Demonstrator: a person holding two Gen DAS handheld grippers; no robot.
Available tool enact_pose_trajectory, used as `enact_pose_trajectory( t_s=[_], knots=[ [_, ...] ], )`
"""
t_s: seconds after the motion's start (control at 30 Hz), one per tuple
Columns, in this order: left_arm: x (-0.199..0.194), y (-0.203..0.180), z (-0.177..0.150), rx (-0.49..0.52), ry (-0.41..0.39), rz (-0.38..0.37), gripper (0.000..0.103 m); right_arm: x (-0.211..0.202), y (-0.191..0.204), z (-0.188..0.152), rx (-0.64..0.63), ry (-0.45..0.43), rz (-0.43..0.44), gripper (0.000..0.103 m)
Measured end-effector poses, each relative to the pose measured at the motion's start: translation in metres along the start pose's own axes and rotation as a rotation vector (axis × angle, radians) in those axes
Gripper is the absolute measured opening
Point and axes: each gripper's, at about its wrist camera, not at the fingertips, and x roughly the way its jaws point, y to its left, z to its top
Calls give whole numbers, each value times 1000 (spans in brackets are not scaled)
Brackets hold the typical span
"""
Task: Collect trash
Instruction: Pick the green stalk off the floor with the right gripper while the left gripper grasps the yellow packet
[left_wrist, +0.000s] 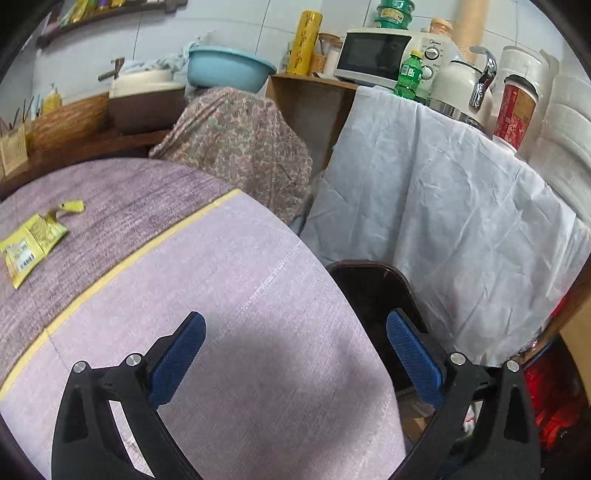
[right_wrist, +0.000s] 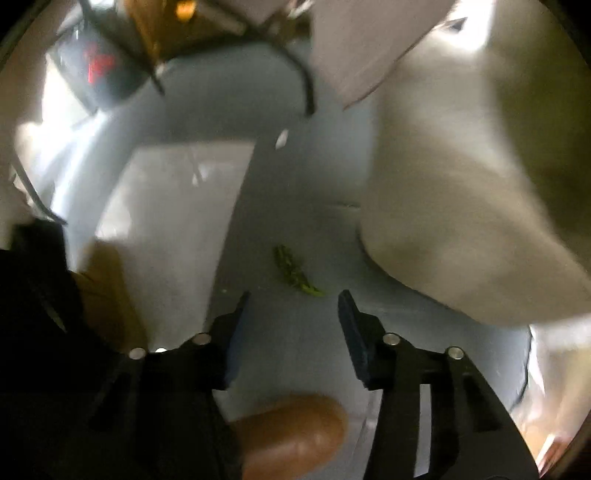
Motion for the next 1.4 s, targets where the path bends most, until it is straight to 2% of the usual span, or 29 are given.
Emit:
enact_pose_trajectory(
  t_s=[0.1,0.2,0.3,0.43,0.5,0.67,0.7,0.77,0.83,0.87,0.97,1.1,1.23,1.4],
  knots=[
    [0,-7,-1,55,-35,39,97,52,9,13,-86,64,-15,47],
    [1,-1,-2,48,-34,16,97,99,15,18,-145,156,-18,44],
    [4,4,-2,37,-27,2,97,135,13,26,-148,215,-36,44],
    [7,11,-2,-1,-11,-18,97,159,15,19,-158,289,-60,43],
    [7,12,-3,-10,-9,-22,97,168,12,14,-149,325,-76,37],
    [6,12,-3,-16,-15,-26,97,167,19,17,-147,300,-72,36],
    [6,11,-3,-13,-14,-28,97,167,21,18,-156,311,-81,32],
    [7,9,-3,-3,-11,-27,97,169,22,19,-163,329,-66,14],
    [7,8,-3,3,-12,-26,96,169,22,18,-159,364,-52,9],
    [6,8,-2,2,-14,-26,96,164,17,13,-148,364,-42,9],
    [6,9,-2,-3,-17,-28,96,136,8,6,-72,289,0,8],
    [4,9,-2,-12,-33,-1,96,67,-20,-18,104,179,40,8],
    [-3,4,-1,-2,-60,16,95,-30,-40,-44,189,38,54,9],
    [-20,16,8,-68,-93,53,95,-155,-38,-38,178,-164,74,9]
  ],
)
